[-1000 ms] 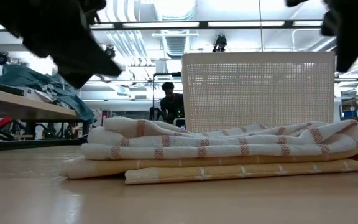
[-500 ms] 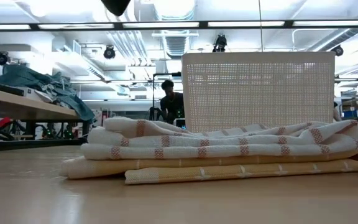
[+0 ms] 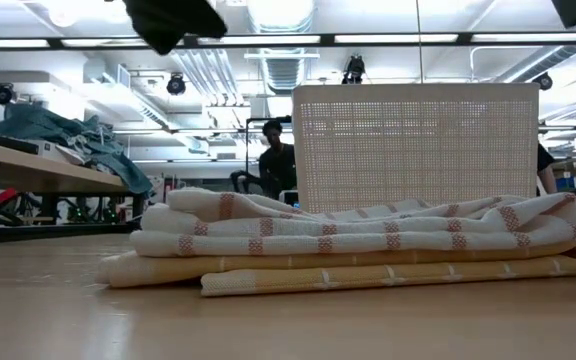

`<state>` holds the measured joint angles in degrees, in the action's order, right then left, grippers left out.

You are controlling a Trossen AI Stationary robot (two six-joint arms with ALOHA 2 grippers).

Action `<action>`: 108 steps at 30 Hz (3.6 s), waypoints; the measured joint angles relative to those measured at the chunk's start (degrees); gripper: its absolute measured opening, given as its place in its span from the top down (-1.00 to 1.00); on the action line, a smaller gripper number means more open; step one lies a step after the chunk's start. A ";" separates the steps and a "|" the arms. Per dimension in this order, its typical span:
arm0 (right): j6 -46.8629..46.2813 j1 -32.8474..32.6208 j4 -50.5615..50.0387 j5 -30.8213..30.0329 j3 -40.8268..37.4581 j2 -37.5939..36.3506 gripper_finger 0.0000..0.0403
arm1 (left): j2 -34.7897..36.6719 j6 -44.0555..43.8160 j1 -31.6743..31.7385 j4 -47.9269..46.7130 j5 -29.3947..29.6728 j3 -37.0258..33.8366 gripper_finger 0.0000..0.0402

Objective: Fold towel
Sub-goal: Fold the light gray patterned towel

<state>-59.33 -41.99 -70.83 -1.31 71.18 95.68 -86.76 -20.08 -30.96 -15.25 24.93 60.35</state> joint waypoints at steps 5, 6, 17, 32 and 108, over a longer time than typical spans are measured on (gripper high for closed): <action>1.53 0.00 4.77 -0.36 -3.11 0.83 0.10 | 0.00 -0.46 0.00 0.05 0.00 -1.51 1.00; 1.64 0.00 6.13 -0.71 -3.90 0.95 0.10 | 0.00 -0.59 0.00 0.05 0.02 -1.74 1.00; 5.48 -1.38 11.94 -7.48 -8.34 2.58 0.93 | -0.02 -1.54 -0.03 0.17 0.00 -3.16 1.00; 3.53 -3.78 5.62 -29.45 5.00 -7.46 1.00 | 0.16 -0.89 -0.15 6.23 -0.46 -3.07 1.00; 61.34 0.90 51.88 -54.23 27.73 -1.49 1.00 | 4.42 32.33 3.90 38.02 -0.49 -2.99 1.00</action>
<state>2.01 -41.09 -18.95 -55.54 98.91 94.19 -82.35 12.25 -27.06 22.77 24.44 57.36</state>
